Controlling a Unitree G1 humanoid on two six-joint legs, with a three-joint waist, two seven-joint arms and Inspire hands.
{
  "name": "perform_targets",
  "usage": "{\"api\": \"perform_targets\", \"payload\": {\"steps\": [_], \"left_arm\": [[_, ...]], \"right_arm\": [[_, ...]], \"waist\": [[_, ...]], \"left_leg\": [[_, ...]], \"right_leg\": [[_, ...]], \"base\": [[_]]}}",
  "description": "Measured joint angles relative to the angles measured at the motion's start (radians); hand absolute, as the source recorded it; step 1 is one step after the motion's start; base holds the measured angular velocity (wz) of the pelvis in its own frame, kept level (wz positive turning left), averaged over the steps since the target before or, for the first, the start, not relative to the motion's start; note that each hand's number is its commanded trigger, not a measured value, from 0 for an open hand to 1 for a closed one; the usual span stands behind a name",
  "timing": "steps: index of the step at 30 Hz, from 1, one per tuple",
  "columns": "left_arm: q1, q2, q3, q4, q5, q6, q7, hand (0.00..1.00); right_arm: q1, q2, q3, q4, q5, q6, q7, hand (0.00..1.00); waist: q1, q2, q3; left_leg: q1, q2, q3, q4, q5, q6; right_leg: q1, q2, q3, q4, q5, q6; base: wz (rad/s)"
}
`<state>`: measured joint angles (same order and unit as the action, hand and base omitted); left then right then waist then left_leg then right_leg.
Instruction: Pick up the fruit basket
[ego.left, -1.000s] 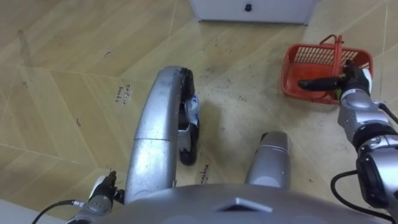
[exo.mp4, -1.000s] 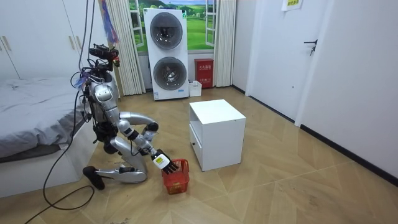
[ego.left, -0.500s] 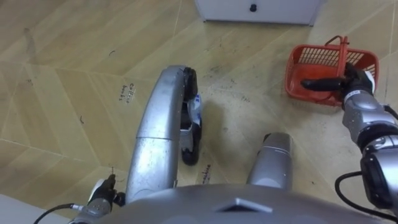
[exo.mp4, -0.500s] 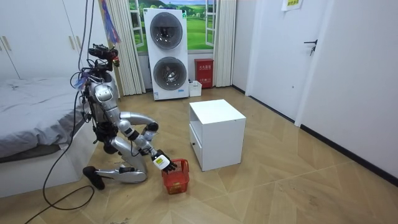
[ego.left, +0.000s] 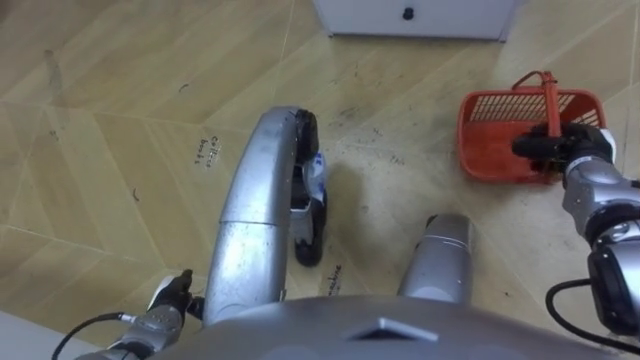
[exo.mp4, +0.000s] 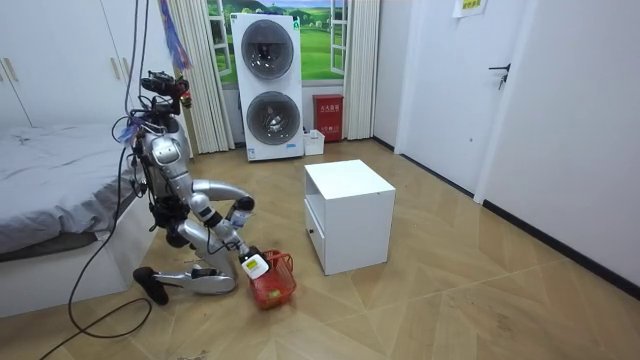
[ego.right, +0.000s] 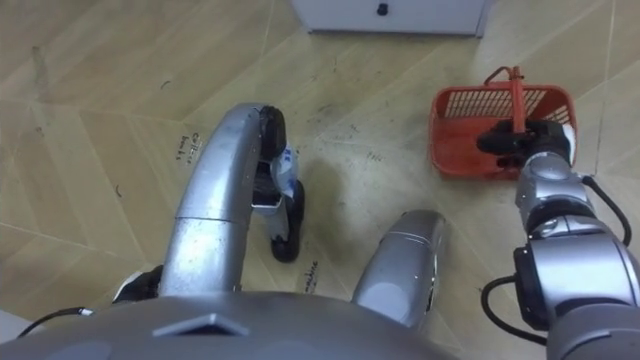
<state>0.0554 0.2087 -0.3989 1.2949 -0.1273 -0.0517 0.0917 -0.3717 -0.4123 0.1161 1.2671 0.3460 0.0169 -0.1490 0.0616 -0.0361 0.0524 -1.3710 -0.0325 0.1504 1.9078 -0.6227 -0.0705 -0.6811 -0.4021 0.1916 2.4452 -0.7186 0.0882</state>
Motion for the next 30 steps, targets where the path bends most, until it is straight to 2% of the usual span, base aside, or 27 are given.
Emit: {"api": "perform_targets", "payload": {"steps": [5,15,18,22,26,30], "left_arm": [[-0.018,-0.002,0.000,0.000,0.000,-0.001,-0.011,0.00],[-0.029,-0.002,0.003,0.006,0.001,0.001,-0.022,0.00],[-0.034,-0.002,0.003,0.006,0.001,0.001,-0.035,0.00],[-0.041,-0.001,0.004,0.006,0.001,0.001,-0.036,0.00],[-0.048,-0.001,0.004,0.002,0.001,0.001,-0.036,0.00],[-0.057,-0.001,0.005,0.003,0.002,0.001,-0.036,0.00]], "right_arm": [[-0.003,0.001,0.000,0.008,0.000,0.000,0.001,1.00],[-0.003,0.007,0.000,0.020,-0.004,0.000,-0.001,1.00],[-0.003,0.008,0.000,0.030,-0.020,0.000,0.000,1.00],[-0.003,0.009,0.004,0.031,-0.026,0.000,0.000,1.00],[-0.004,0.009,0.038,0.004,-0.035,0.006,0.000,1.00],[-0.019,0.013,0.042,-0.018,-0.040,0.007,0.000,1.00]], "waist": [[0.000,-0.014,0.0086],[-0.001,-0.027,0.0143],[-0.001,-0.031,0.0157],[-0.002,-0.045,0.0196],[0.001,-0.051,0.0162],[0.003,-0.052,0.0167]], "left_leg": [[-0.001,0.000,0.000,0.000,0.001,0.000],[0.000,-0.003,-0.003,0.002,0.004,-0.003],[0.005,-0.013,-0.014,0.006,0.004,-0.004],[0.014,-0.016,-0.020,0.015,0.004,-0.002],[0.012,-0.015,-0.034,0.032,0.001,0.004],[0.012,-0.018,-0.065,0.054,-0.002,0.007]], "right_leg": [[0.000,0.000,0.000,0.000,0.000,0.000],[0.005,0.002,0.002,0.002,0.000,0.000],[0.018,0.002,0.000,0.000,0.000,0.000],[0.035,0.006,-0.002,0.000,0.000,0.000],[0.042,0.018,-0.006,0.002,0.000,0.000],[0.059,0.038,-0.009,0.001,0.000,0.000]], "base": [[0.00],[0.00],[0.00],[0.00],[-0.05],[-0.09]]}}
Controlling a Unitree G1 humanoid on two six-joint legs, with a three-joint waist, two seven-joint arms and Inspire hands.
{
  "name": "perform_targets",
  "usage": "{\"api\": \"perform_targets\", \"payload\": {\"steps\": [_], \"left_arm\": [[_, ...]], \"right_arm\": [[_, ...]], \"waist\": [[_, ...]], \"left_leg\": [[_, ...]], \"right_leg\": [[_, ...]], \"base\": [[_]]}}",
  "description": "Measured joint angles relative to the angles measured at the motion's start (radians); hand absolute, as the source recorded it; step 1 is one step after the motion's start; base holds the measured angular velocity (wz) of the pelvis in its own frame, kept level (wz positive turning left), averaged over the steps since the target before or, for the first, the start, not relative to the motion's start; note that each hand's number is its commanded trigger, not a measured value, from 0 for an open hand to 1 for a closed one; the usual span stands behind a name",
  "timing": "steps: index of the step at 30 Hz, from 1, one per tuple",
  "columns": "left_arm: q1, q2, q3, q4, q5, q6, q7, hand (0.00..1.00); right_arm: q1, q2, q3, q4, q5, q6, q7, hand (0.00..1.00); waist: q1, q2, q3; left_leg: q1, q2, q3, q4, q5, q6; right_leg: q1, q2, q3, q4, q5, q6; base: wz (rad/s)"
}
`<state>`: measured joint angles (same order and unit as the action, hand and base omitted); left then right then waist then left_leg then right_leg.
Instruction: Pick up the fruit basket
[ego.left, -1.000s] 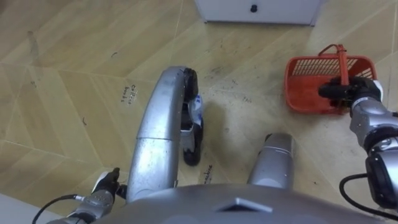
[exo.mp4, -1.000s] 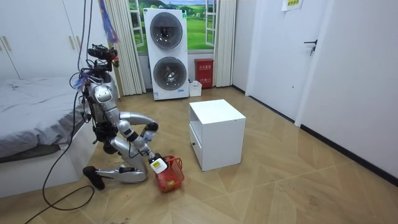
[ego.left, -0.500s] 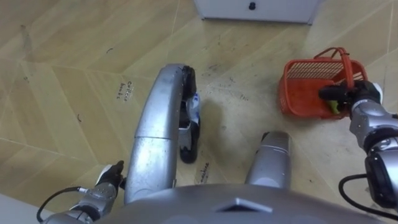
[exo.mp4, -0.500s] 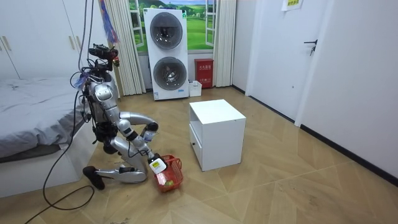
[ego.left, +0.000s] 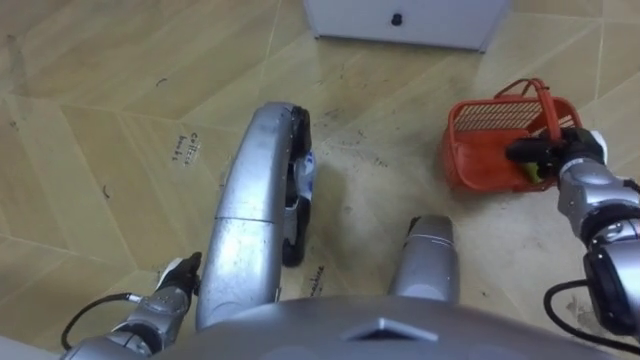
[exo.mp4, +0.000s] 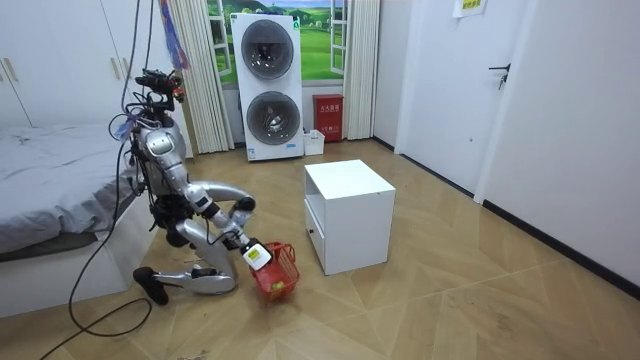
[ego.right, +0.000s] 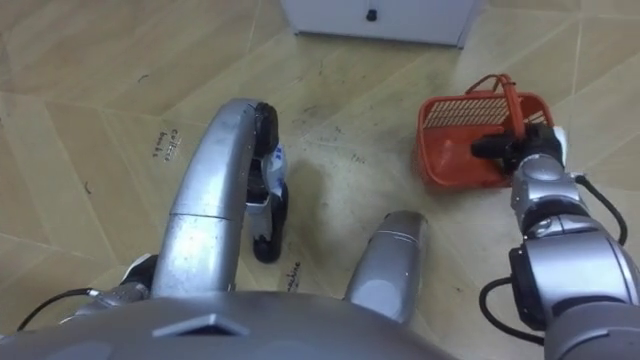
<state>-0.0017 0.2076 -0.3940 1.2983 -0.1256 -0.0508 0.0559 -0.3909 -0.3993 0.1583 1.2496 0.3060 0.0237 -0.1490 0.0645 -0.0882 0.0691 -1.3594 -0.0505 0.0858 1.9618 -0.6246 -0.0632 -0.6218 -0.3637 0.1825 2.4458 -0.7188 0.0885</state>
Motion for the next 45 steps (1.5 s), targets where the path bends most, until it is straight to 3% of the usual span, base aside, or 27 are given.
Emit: {"api": "perform_targets", "payload": {"steps": [3,7,9,15,18,21,22,23,24,25,26,27,28,30,31,32,33,34,35,36,37,38,40,41,43,44,45], "left_arm": [[-0.019,0.000,0.018,0.000,0.011,-0.001,0.000,0.00],[-0.046,0.007,0.054,0.021,0.013,-0.003,0.000,0.00],[-0.045,0.007,0.060,0.016,0.012,-0.001,-0.001,0.00],[-0.076,0.012,0.101,0.005,0.012,0.000,-0.002,0.00],[-0.080,0.011,0.121,-0.005,0.020,0.006,0.003,0.00],[-0.061,0.006,0.147,-0.011,0.030,0.027,0.007,0.00],[-0.034,0.007,0.162,-0.026,0.035,0.035,0.007,0.00],[0.002,0.009,0.181,-0.030,0.052,0.042,0.007,0.00],[0.020,0.011,0.191,-0.030,0.059,0.049,0.007,0.00],[0.040,0.007,0.195,-0.040,0.093,0.060,0.005,0.00],[0.038,0.004,0.195,-0.064,0.103,0.068,0.003,0.00],[0.044,0.006,0.198,-0.095,0.129,0.075,0.003,0.00],[0.040,0.002,0.220,-0.116,0.145,0.077,0.010,0.00],[0.055,0.003,0.248,-0.152,0.172,0.095,0.022,0.00],[0.066,0.006,0.274,-0.163,0.190,0.103,0.029,0.00],[0.075,0.010,0.289,-0.166,0.197,0.113,0.038,0.00],[0.078,0.011,0.300,-0.170,0.196,0.119,0.042,0.00],[0.083,0.016,0.319,-0.180,0.195,0.129,0.047,0.00],[0.082,0.019,0.320,-0.187,0.194,0.134,0.051,0.00],[0.082,0.021,0.319,-0.190,0.194,0.134,0.051,0.00],[0.078,0.025,0.312,-0.198,0.192,0.132,0.055,0.00],[0.070,0.028,0.311,-0.201,0.180,0.127,0.068,0.00],[0.070,0.029,0.312,-0.201,0.171,0.110,0.088,0.00],[0.072,0.028,0.311,-0.202,0.160,0.099,0.095,0.00],[0.082,0.028,0.311,-0.202,0.157,0.088,0.108,0.00],[0.094,0.023,0.313,-0.206,0.158,0.087,0.118,0.00],[0.105,0.015,0.313,-0.213,0.157,0.087,0.123,0.00]], "right_arm": [[0.000,0.002,-0.004,-0.035,-0.002,0.000,0.000,1.00],[0.000,0.012,-0.011,-0.110,-0.040,0.014,0.009,1.00],[0.000,0.011,-0.030,-0.154,-0.044,0.021,0.008,1.00],[-0.002,0.016,-0.048,-0.269,-0.072,0.022,-0.001,1.00],[-0.003,0.029,-0.044,-0.292,-0.080,0.022,-0.005,1.00],[-0.005,0.050,-0.042,-0.327,-0.088,0.022,-0.022,1.00],[-0.005,0.061,-0.037,-0.339,-0.096,0.023,-0.037,1.00],[-0.005,0.075,-0.025,-0.362,-0.117,0.032,-0.052,1.00],[-0.003,0.086,-0.024,-0.374,-0.126,0.036,-0.056,1.00],[0.018,0.067,-0.033,-0.416,-0.129,0.039,-0.067,1.00],[0.023,0.042,-0.044,-0.437,-0.126,0.039,-0.072,1.00],[0.022,0.020,-0.087,-0.457,-0.134,0.044,-0.091,1.00],[0.024,0.022,-0.119,-0.473,-0.178,0.062,-0.107,1.00],[0.065,0.035,-0.119,-0.529,-0.248,0.078,-0.098,1.00],[0.110,0.038,-0.119,-0.587,-0.272,0.078,-0.087,1.00],[0.145,0.039,-0.121,-0.649,-0.275,0.077,-0.088,1.00],[0.157,0.039,-0.125,-0.674,-0.273,0.077,-0.090,1.00],[0.180,0.042,-0.135,-0.724,-0.276,0.077,-0.093,1.00],[0.206,0.049,-0.149,-0.762,-0.275,0.075,-0.104,1.00],[0.215,0.055,-0.155,-0.769,-0.274,0.073,-0.107,1.00],[0.220,0.063,-0.158,-0.778,-0.276,0.071,-0.111,1.00],[0.222,0.069,-0.156,-0.794,-0.276,0.067,-0.109,1.00],[0.246,0.078,-0.155,-0.825,-0.278,0.057,-0.110,1.00],[0.268,0.077,-0.149,-0.833,-0.277,0.048,-0.112,1.00],[0.296,0.077,-0.129,-0.835,-0.275,0.037,-0.116,1.00],[0.311,0.077,-0.118,-0.835,-0.277,0.034,-0.117,1.00],[0.322,0.079,-0.116,-0.835,-0.277,0.034,-0.120,1.00]], "waist": [[-0.007,0.002,-0.0018],[-0.022,-0.027,-0.0029],[-0.037,-0.027,-0.0033],[-0.047,-0.007,-0.0164],[-0.025,0.001,-0.0175],[-0.007,0.009,-0.0201],[-0.004,0.012,-0.0212],[-0.003,0.014,-0.0194],[0.004,0.015,-0.0160],[-0.019,-0.012,-0.0271],[-0.038,0.001,-0.0417],[-0.053,-0.009,-0.0473],[-0.053,-0.013,-0.0480],[-0.041,-0.014,-0.0485],[-0.035,-0.014,-0.0487],[-0.038,-0.008,-0.0497],[-0.039,-0.004,-0.0515],[-0.039,-0.003,-0.0514],[-0.042,0.000,-0.0520],[-0.042,0.003,-0.0519],[-0.036,0.012,-0.0550],[-0.026,0.024,-0.0542],[-0.030,0.032,-0.0552],[-0.030,0.036,-0.0558],[-0.029,0.035,-0.0565],[-0.030,0.038,-0.0582],[-0.029,0.043,-0.0666]], "left_leg": [[0.001,-0.017,-0.018,0.010,-0.005,0.003],[0.023,-0.029,-0.017,0.010,-0.019,0.013],[0.032,-0.032,-0.019,0.011,-0.025,0.022],[0.068,-0.027,-0.038,-0.017,-0.034,0.045],[0.122,0.004,-0.042,-0.096,-0.025,0.063],[0.207,0.044,-0.043,-0.225,0.000,0.099],[0.247,0.063,-0.042,-0.273,0.036,0.112],[0.271,0.086,-0.042,-0.267,0.122,0.141],[0.267,0.083,-0.025,-0.268,0.162,0.145],[0.272,0.013,0.040,-0.420,0.138,0.158],[0.280,-0.017,0.076,-0.527,0.121,0.182],[0.302,-0.026,0.114,-0.580,0.105,0.223],[0.328,-0.023,0.128,-0.628,0.105,0.237],[0.410,-0.015,0.128,-0.731,0.113,0.235],[0.486,-0.015,0.129,-0.804,0.122,0.225],[0.564,-0.015,0.138,-0.869,0.128,0.216],[0.603,-0.015,0.144,-0.901,0.131,0.212],[0.681,-0.014,0.157,-0.982,0.144,0.205],[0.764,-0.014,0.150,-1.068,0.169,0.203],[0.802,-0.014,0.145,-1.107,0.179,0.203],[0.858,-0.001,0.134,-1.172,0.195,0.198],[0.902,0.019,0.128,-1.222,0.207,0.188],[0.968,0.023,0.101,-1.296,0.230,0.173],[1.016,0.026,0.090,-1.342,0.243,0.163],[1.074,0.037,0.082,-1.384,0.254,0.145],[1.097,0.044,0.075,-1.387,0.257,0.138],[1.109,0.052,0.074,-1.395,0.263,0.125]], "right_leg": [[0.027,0.002,-0.021,-0.009,0.000,0.000],[0.060,-0.003,-0.025,-0.029,0.000,0.000],[0.083,-0.001,-0.036,-0.049,0.000,0.000],[0.121,0.085,-0.026,-0.186,-0.005,0.007],[0.120,0.109,-0.031,-0.340,-0.008,0.014],[0.145,0.125,-0.034,-0.573,-0.007,0.014],[0.185,0.134,-0.043,-0.697,-0.006,0.015],[0.248,0.139,-0.048,-0.834,-0.005,0.016],[0.295,0.134,-0.052,-0.896,-0.005,0.017],[0.356,0.094,-0.080,-1.001,-0.004,0.019],[0.374,0.079,-0.100,-1.043,-0.003,0.021],[0.408,0.061,-0.119,-1.112,0.007,0.039],[0.425,0.059,-0.116,-1.192,0.037,0.042],[0.443,0.054,-0.123,-1.308,0.072,0.037],[0.456,0.057,-0.139,-1.395,0.133,0.031],[0.488,0.059,-0.144,-1.436,0.232,0.016],[0.496,0.059,-0.142,-1.449,0.287,0.019],[0.500,0.059,-0.142,-1.450,0.416,0.005],[0.497,0.063,-0.145,-1.440,0.581,-0.008],[0.494,0.070,-0.144,-1.436,0.656,-0.007],[0.459,0.091,-0.136,-1.400,0.658,-0.001],[0.393,0.123,-0.143,-1.374,0.531,0.001],[0.324,0.160,-0.193,-1.416,0.404,0.005],[0.287,0.181,-0.219,-1.497,0.355,-0.005],[0.263,0.204,-0.243,-1.691,0.340,-0.014],[0.260,0.215,-0.250,-1.787,0.364,-0.039],[0.279,0.224,-0.258,-1.813,0.376,-0.046]], "base": [[0.06],[0.06],[0.08],[-0.08],[-0.44],[-0.67],[-0.70],[-0.73],[-0.30],[0.27],[0.89],[0.74],[0.19],[-0.60],[-0.74],[-0.71],[-0.56],[-0.36],[-0.24],[-0.14],[-0.32],[-0.30],[0.05],[0.22],[0.17],[0.15],[-0.17]]}}
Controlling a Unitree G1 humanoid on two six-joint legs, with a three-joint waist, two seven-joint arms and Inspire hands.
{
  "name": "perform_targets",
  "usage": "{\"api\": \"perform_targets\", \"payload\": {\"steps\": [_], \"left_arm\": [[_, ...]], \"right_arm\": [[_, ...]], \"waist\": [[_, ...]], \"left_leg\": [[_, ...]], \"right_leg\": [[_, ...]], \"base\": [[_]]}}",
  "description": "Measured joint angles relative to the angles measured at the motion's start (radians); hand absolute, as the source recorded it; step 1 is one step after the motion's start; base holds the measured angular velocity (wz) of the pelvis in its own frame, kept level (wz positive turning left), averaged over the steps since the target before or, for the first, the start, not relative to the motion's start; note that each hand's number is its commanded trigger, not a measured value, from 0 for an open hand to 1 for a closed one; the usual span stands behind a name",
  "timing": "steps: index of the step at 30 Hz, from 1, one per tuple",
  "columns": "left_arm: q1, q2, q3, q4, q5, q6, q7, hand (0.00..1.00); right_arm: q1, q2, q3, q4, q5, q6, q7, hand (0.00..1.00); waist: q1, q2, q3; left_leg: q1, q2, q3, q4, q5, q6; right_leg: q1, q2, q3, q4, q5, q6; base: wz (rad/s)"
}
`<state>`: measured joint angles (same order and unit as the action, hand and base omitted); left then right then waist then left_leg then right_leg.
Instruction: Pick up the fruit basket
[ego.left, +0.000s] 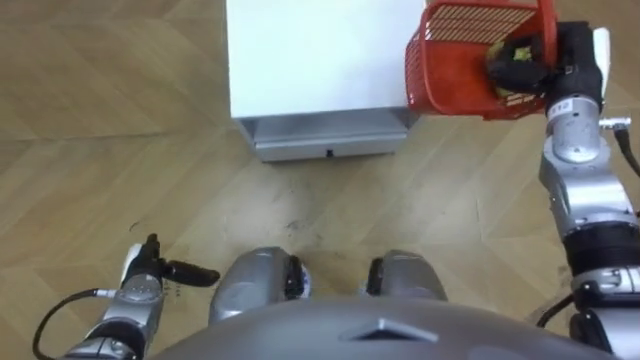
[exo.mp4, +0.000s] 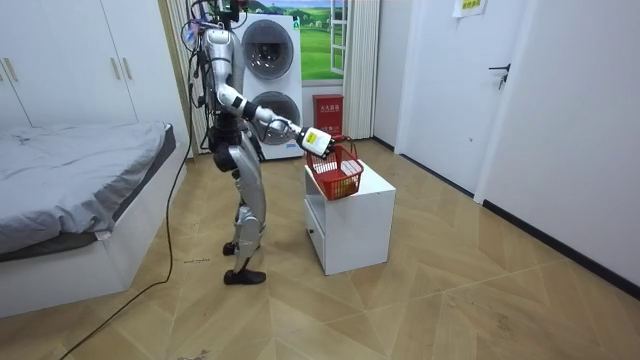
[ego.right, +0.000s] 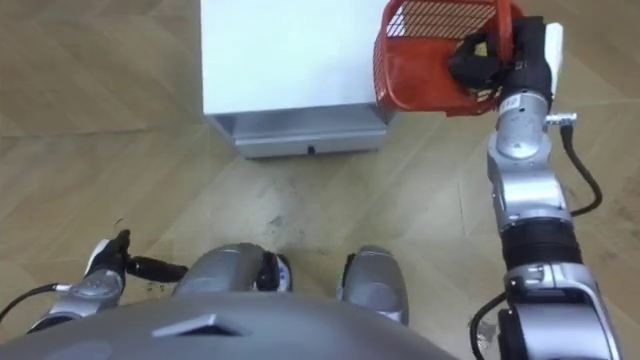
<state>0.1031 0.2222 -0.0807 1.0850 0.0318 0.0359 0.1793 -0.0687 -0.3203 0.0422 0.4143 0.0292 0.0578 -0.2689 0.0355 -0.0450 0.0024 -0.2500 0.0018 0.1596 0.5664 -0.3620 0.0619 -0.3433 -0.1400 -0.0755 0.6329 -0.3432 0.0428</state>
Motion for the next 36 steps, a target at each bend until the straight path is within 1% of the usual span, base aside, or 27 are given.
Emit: {"api": "perform_targets", "payload": {"steps": [1,2,3,4,5,6,7,8,9,11,14,16,18,20,21,23,25,29,30,32,36], "left_arm": [[0.030,-0.008,0.001,-0.020,0.002,-0.005,0.006,0.00],[0.046,-0.011,0.001,-0.017,0.003,-0.013,0.006,0.00],[0.051,-0.009,0.002,-0.016,0.004,-0.015,0.006,0.00],[0.055,-0.010,0.002,-0.017,0.007,-0.015,0.006,0.00],[0.065,-0.008,0.003,-0.029,0.009,-0.015,0.007,0.00],[0.075,-0.008,0.007,-0.032,0.012,-0.014,0.008,0.00],[0.088,-0.009,0.009,-0.033,0.019,-0.014,0.009,0.00],[0.101,-0.009,0.010,-0.033,0.024,-0.013,0.008,0.00],[0.107,-0.009,0.011,-0.033,0.034,-0.012,0.008,0.00],[0.123,-0.012,0.014,-0.033,0.086,-0.005,0.006,0.00],[0.130,-0.017,0.039,-0.035,0.135,0.007,0.007,0.00],[0.133,-0.019,0.039,-0.040,0.158,0.009,0.006,0.00],[0.133,-0.022,0.039,-0.049,0.181,0.008,0.006,0.00],[0.134,-0.034,0.039,-0.050,0.215,0.011,0.005,0.00],[0.134,-0.036,0.039,-0.050,0.221,0.012,0.004,0.00],[0.134,-0.047,0.044,-0.052,0.231,0.027,-0.008,0.00],[0.135,-0.049,0.048,-0.055,0.247,0.031,-0.028,0.00],[0.139,-0.051,0.055,-0.056,0.264,0.034,-0.062,0.00],[0.139,-0.052,0.058,-0.054,0.264,0.035,-0.065,0.00],[0.140,-0.055,0.076,-0.048,0.265,0.044,-0.078,0.00],[0.142,-0.057,0.080,-0.048,0.266,0.052,-0.083,0.00]], "right_arm": [[0.003,0.003,0.016,-0.005,0.003,0.000,-0.001,1.00],[0.008,0.008,0.019,-0.023,0.011,0.000,-0.001,1.00],[0.010,0.010,0.019,-0.030,0.017,0.000,-0.001,1.00],[0.010,0.008,0.013,-0.048,0.036,0.000,-0.002,1.00],[0.010,0.004,0.012,-0.064,0.044,-0.003,-0.003,1.00],[0.009,0.007,0.013,-0.071,0.044,-0.004,0.000,1.00],[0.009,0.010,0.013,-0.086,0.042,-0.012,0.001,1.00],[0.008,0.009,0.013,-0.090,0.044,-0.030,0.001,1.00],[0.008,0.009,0.012,-0.095,0.044,-0.037,0.001,1.00],[0.009,0.014,0.013,-0.138,0.046,-0.050,0.000,1.00],[0.018,0.030,0.014,-0.194,0.038,-0.052,0.003,1.00],[0.019,0.042,0.015,-0.210,0.030,-0.057,0.014,1.00],[0.019,0.043,0.015,-0.213,0.030,-0.057,0.026,1.00],[0.019,0.043,0.015,-0.213,0.019,-0.057,0.033,1.00],[0.019,0.043,0.015,-0.213,0.015,-0.057,0.034,1.00],[0.019,0.043,0.015,-0.213,0.003,-0.057,0.043,1.00],[0.019,0.043,0.014,-0.213,-0.002,-0.057,0.044,1.00],[0.019,0.052,0.015,-0.213,-0.004,-0.057,0.061,1.00],[0.019,0.055,0.015,-0.213,-0.005,-0.057,0.063,1.00],[0.019,0.073,0.015,-0.213,-0.016,-0.056,0.070,1.00],[0.016,0.075,0.016,-0.210,-0.012,-0.055,0.089,1.00]], "waist": [[0.015,0.010,-0.0064],[0.020,0.021,-0.0043],[0.018,0.008,0.0036],[0.010,0.005,0.0028],[0.004,0.002,-0.0031],[0.011,-0.007,-0.0060],[0.022,-0.009,-0.0036],[0.029,-0.014,-0.0019],[0.033,-0.017,-0.0024],[0.036,-0.019,-0.0015],[0.035,-0.020,0.0001],[0.035,-0.024,0.0020],[0.035,-0.026,0.0032],[0.040,-0.025,0.0032],[0.040,-0.025,0.0034],[0.041,-0.024,0.0043],[0.041,-0.023,0.0043],[0.047,-0.019,0.0043],[0.049,-0.019,0.0041],[0.054,-0.019,0.0041],[0.054,-0.017,0.0053]], "left_leg": [[0.031,0.009,-0.005,-0.046,0.016,-0.027],[0.048,0.023,-0.009,-0.084,0.038,-0.050],[0.049,0.022,-0.010,-0.100,0.042,-0.053],[0.039,0.017,-0.019,-0.171,0.070,-0.051],[0.034,0.013,-0.013,-0.233,0.152,-0.032],[0.053,0.009,-0.010,-0.251,0.164,-0.032],[0.085,0.008,-0.009,-0.288,0.174,-0.030],[0.109,0.006,-0.011,-0.304,0.175,-0.030],[0.117,0.004,-0.012,-0.309,0.175,-0.030],[0.144,0.000,-0.021,-0.331,0.175,-0.030],[0.181,-0.001,-0.022,-0.355,0.175,-0.030],[0.198,-0.001,-0.022,-0.365,0.175,-0.030],[0.208,0.001,-0.022,-0.370,0.175,-0.031],[0.214,0.000,-0.022,-0.371,0.175,-0.031],[0.216,0.000,-0.022,-0.371,0.175,-0.031],[0.224,0.000,-0.022,-0.371,0.174,-0.031],[0.226,0.000,-0.023,-0.371,0.174,-0.031],[0.230,0.000,-0.023,-0.371,0.174,-0.031],[0.230,0.000,-0.023,-0.371,0.174,-0.031],[0.232,-0.001,-0.022,-0.369,0.174,-0.031],[0.232,-0.005,-0.022,-0.366,0.174,-0.031]], "right_leg": [[0.044,0.026,-0.013,-0.070,0.029,-0.021],[0.093,0.048,-0.015,-0.144,0.062,-0.030],[0.117,0.051,-0.004,-0.176,0.072,-0.032],[0.149,0.054,0.020,-0.228,0.091,-0.027],[0.169,0.054,0.028,-0.266,0.098,-0.022],[0.178,0.052,0.028,-0.283,0.103,-0.019],[0.209,0.055,-0.003,-0.327,0.120,-0.015],[0.240,0.055,-0.033,-0.369,0.129,-0.014],[0.253,0.057,-0.041,-0.384,0.132,-0.013],[0.291,0.058,-0.065,-0.424,0.144,-0.012],[0.324,0.062,-0.065,-0.437,0.145,-0.012],[0.342,0.064,-0.067,-0.449,0.145,-0.012],[0.349,0.067,-0.067,-0.449,0.145,-0.012],[0.359,0.069,-0.067,-0.449,0.145,-0.012],[0.361,0.070,-0.067,-0.449,0.145,-0.012],[0.364,0.071,-0.070,-0.449,0.145,-0.012],[0.365,0.071,-0.080,-0.449,0.145,-0.012],[0.367,0.072,-0.081,-0.449,0.145,-0.012],[0.367,0.072,-0.080,-0.448,0.145,-0.012],[0.367,0.071,-0.080,-0.444,0.145,-0.012],[0.366,0.063,-0.093,-0.426,0.144,-0.011]], "base": [[-0.25],[-0.19],[0.28],[0.42],[0.29],[0.08],[-0.06],[0.00],[0.04],[0.00],[0.00],[0.00],[0.00],[-0.05],[-0.03],[0.00],[0.00],[0.00],[0.00],[-0.02],[0.02]]}}
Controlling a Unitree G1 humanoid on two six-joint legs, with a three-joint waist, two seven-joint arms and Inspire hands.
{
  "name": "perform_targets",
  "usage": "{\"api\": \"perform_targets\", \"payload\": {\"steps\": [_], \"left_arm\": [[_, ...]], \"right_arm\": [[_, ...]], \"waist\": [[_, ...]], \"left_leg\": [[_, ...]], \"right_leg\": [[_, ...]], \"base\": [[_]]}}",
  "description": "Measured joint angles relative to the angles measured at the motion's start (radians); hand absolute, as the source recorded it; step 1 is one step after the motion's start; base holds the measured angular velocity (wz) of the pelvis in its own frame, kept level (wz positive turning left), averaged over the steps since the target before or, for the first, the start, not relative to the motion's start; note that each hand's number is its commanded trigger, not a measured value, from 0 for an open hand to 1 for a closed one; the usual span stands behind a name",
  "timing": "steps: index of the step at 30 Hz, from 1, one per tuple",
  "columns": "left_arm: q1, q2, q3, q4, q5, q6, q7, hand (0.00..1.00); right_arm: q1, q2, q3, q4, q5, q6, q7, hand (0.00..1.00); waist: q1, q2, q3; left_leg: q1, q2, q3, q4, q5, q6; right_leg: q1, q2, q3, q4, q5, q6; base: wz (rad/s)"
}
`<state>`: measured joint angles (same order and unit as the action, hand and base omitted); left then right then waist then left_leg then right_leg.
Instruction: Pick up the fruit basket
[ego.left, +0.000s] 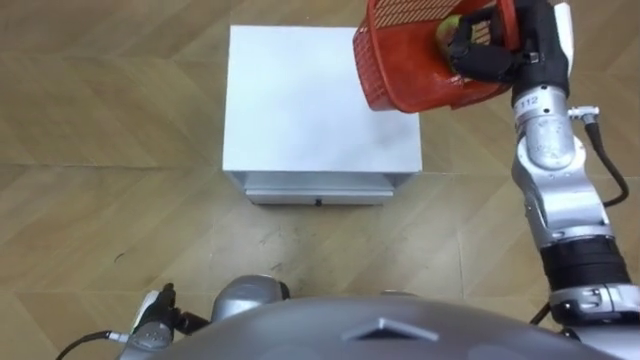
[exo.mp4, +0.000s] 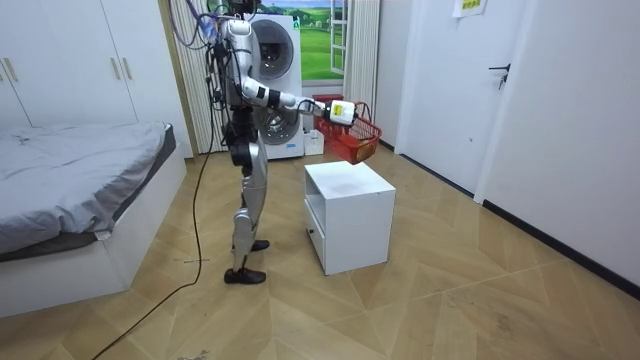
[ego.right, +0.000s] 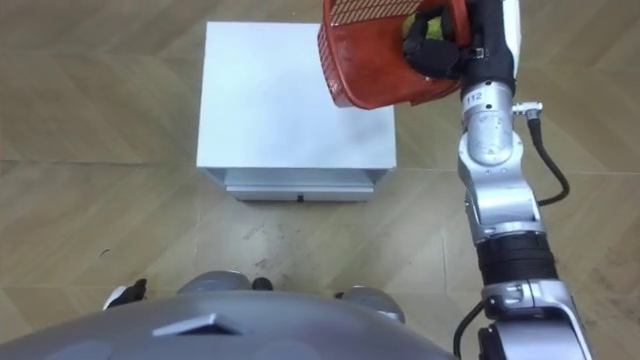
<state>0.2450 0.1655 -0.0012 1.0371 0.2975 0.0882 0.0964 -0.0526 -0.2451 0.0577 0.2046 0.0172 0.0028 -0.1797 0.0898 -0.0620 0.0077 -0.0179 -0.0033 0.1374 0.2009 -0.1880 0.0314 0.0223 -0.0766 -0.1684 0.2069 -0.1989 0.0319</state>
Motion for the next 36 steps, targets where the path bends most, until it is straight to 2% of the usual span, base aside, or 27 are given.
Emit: {"api": "perform_targets", "payload": {"steps": [2,3,4,5,7,10,12,13,14,17,20,22,26,31,36], "left_arm": [[-0.001,0.000,0.000,-0.001,-0.002,0.000,0.000,0.00],[-0.002,0.000,-0.001,-0.001,-0.003,-0.001,0.000,0.00],[-0.005,-0.001,-0.002,-0.001,-0.007,-0.003,-0.003,0.00],[-0.010,0.001,-0.002,0.002,-0.009,-0.008,-0.006,0.00],[-0.018,0.006,-0.002,0.004,-0.010,-0.008,-0.012,0.00],[-0.029,0.010,-0.001,0.002,-0.008,-0.007,-0.023,0.00],[-0.042,0.014,0.000,-0.002,-0.011,-0.009,-0.024,0.00],[-0.051,0.017,0.000,-0.003,-0.010,-0.010,-0.024,0.00],[-0.054,0.018,-0.002,-0.003,-0.011,-0.009,-0.023,0.00],[-0.044,0.016,-0.004,0.004,-0.011,-0.006,-0.022,0.00],[-0.037,0.019,-0.002,0.005,-0.009,-0.003,-0.022,0.00],[-0.034,0.019,-0.002,0.006,-0.009,0.000,-0.028,0.00],[-0.031,0.019,-0.005,0.029,-0.011,0.015,-0.040,0.00],[-0.032,0.019,-0.038,0.046,-0.013,0.037,-0.043,0.00],[-0.036,0.019,-0.055,0.062,-0.033,0.038,-0.044,0.00]], "right_arm": [[-0.013,0.002,-0.001,0.031,0.008,0.000,0.010,1.00],[-0.013,0.002,-0.001,0.038,0.014,0.000,0.010,1.00],[-0.014,0.003,0.000,0.050,0.016,0.002,0.011,1.00],[-0.022,0.007,0.000,0.064,0.016,0.003,0.014,1.00],[-0.027,0.008,0.002,0.089,0.019,0.003,0.018,1.00],[-0.030,0.011,0.009,0.142,0.007,0.008,0.029,1.00],[-0.038,0.011,0.008,0.167,0.008,0.011,0.032,1.00],[-0.051,0.011,0.008,0.180,0.011,0.012,0.033,1.00],[-0.059,0.011,0.009,0.183,0.017,0.013,0.033,1.00],[-0.094,0.008,0.021,0.237,0.055,0.012,0.039,1.00],[-0.149,0.008,0.032,0.319,0.056,0.012,0.047,1.00],[-0.176,0.008,0.032,0.352,0.052,0.013,0.055,1.00],[-0.234,0.008,0.038,0.459,0.056,0.007,0.061,1.00],[-0.242,0.008,0.054,0.541,0.063,0.018,0.060,1.00],[-0.291,0.008,0.058,0.604,0.051,0.019,0.053,1.00]], "waist": [[-0.002,0.003,0.0037],[-0.003,0.002,0.0043],[0.003,0.006,0.0070],[0.002,0.009,0.0132],[0.001,0.007,0.0210],[0.012,0.011,0.0229],[0.019,0.012,0.0193],[0.025,0.010,0.0179],[0.028,0.010,0.0177],[0.037,0.030,0.0084],[0.057,0.035,0.0063],[0.056,0.036,0.0056],[0.059,0.040,0.0047],[0.084,0.055,0.0063],[0.091,0.070,0.0150]], "left_leg": [[0.007,-0.008,0.004,0.002,-0.001,0.001],[0.009,-0.012,0.011,0.001,-0.002,0.003],[0.010,-0.014,0.026,0.001,-0.009,0.013],[0.009,-0.019,0.027,0.001,-0.012,0.018],[-0.001,-0.026,0.022,0.011,-0.020,0.033],[-0.031,-0.033,0.013,0.075,-0.045,0.058],[-0.072,-0.034,0.001,0.105,-0.052,0.067],[-0.097,-0.035,-0.001,0.115,-0.051,0.069],[-0.113,-0.040,-0.003,0.123,-0.051,0.070],[-0.116,-0.040,-0.010,0.115,-0.049,0.072],[-0.120,-0.036,-0.017,0.105,-0.046,0.069],[-0.130,-0.035,-0.033,0.107,-0.044,0.067],[-0.149,-0.036,-0.057,0.114,-0.038,0.062],[-0.194,-0.036,-0.064,0.127,-0.038,0.062],[-0.223,-0.036,-0.070,0.137,-0.038,0.062]], "right_leg": [[-0.025,-0.017,-0.004,0.080,-0.021,0.012],[-0.038,-0.027,-0.006,0.114,-0.030,0.012],[-0.079,-0.042,-0.003,0.199,-0.039,0.020],[-0.116,-0.055,0.000,0.271,-0.039,0.020],[-0.149,-0.072,-0.002,0.341,-0.039,0.020],[-0.183,-0.089,0.000,0.383,-0.027,0.031],[-0.198,-0.084,-0.001,0.331,-0.031,0.039],[-0.200,-0.066,0.001,0.244,-0.027,0.038],[-0.199,-0.055,-0.008,0.176,-0.005,0.029],[-0.163,-0.050,-0.028,0.121,0.013,0.034],[-0.160,-0.044,-0.035,0.109,0.018,0.031],[-0.158,-0.044,-0.054,0.101,0.019,0.029],[-0.158,-0.042,-0.080,0.083,0.020,0.028],[-0.192,-0.043,-0.085,0.083,0.020,0.027],[-0.215,-0.046,-0.098,0.085,0.021,0.026]], "base": [[0.06],[0.00],[0.00],[0.00],[0.13],[0.07],[0.09],[0.08],[0.07],[0.06],[0.08],[0.21],[0.21],[0.05],[0.03]]}}
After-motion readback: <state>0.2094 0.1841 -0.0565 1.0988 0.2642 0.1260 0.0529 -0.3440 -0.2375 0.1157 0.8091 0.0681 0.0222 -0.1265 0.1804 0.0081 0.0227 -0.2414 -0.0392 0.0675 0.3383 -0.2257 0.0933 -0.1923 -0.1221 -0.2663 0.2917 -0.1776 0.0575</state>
